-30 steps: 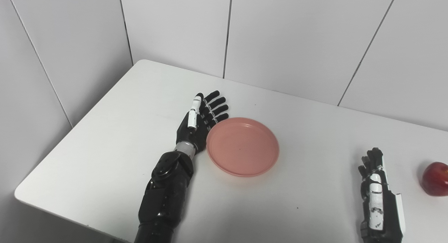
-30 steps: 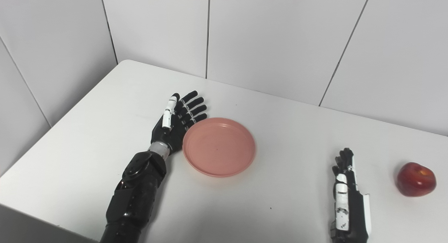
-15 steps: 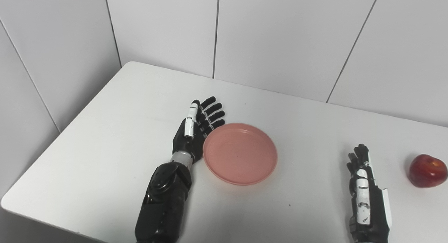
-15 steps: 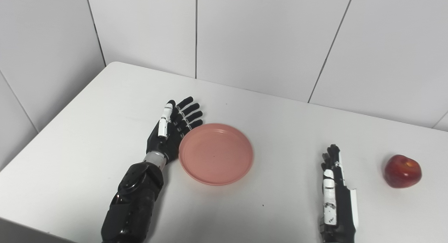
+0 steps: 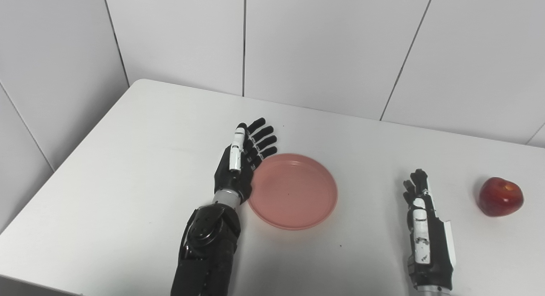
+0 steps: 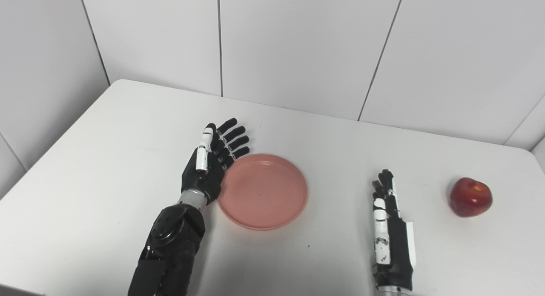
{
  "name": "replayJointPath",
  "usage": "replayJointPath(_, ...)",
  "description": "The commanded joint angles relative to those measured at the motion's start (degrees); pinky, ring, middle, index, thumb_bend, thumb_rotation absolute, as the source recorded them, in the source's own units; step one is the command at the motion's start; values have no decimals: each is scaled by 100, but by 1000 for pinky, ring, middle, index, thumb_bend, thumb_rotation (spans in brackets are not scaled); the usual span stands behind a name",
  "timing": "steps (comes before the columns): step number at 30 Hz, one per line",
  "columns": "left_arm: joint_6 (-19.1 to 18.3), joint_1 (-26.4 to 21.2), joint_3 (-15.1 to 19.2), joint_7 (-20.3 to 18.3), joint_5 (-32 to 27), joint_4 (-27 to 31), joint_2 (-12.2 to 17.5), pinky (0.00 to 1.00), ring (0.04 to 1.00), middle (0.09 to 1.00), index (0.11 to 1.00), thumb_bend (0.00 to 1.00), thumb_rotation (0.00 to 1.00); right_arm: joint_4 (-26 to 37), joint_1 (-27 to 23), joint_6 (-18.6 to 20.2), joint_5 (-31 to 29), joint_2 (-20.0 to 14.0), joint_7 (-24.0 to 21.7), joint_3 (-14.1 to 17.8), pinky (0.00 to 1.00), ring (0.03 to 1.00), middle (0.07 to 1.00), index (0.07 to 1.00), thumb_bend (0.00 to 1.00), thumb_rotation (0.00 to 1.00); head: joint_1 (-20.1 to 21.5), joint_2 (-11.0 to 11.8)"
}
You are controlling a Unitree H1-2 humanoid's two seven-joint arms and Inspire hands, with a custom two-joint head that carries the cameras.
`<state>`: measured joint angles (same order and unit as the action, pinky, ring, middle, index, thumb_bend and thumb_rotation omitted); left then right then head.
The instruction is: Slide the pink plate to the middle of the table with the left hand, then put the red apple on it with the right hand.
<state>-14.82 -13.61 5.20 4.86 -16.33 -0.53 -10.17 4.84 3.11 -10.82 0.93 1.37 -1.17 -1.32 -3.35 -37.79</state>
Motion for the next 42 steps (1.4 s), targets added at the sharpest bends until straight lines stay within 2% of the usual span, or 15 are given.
replayJointPath(1,78,-41,-134,39,66,204,-273,735,765,776,765,353,1000,-167,194,83,12,123,48,-77,975,959,972,965,276,1000,30,-8)
replayJointPath(7,-61,45,-323,57,35,298,-338,732,763,776,764,347,1000,-164,174,58,71,183,89,-108,970,954,969,965,269,1000,167,-71)
replayJointPath(12,-172,83,-451,73,28,365,-356,724,752,765,757,349,1000,-64,186,191,182,244,187,-147,958,948,964,960,274,1000,253,-132)
replayJointPath(16,-175,93,-561,54,65,386,-335,714,752,763,751,341,1000,-127,153,119,206,246,188,-155,953,947,963,960,264,1000,309,-153)
replayJointPath(26,-256,61,-609,-42,-53,519,-241,728,765,772,756,336,1000,66,195,358,386,345,276,-244,948,936,959,959,265,1000,498,-202)
replayJointPath(36,-303,36,-773,-230,-71,893,-87,730,764,778,764,358,1000,102,175,425,411,364,281,-265,948,939,964,959,281,1000,559,-220)
replayJointPath(42,-346,24,-711,-366,-30,1264,236,744,777,789,774,377,1000,123,176,493,414,366,289,-262,954,938,961,955,260,1000,593,-247)
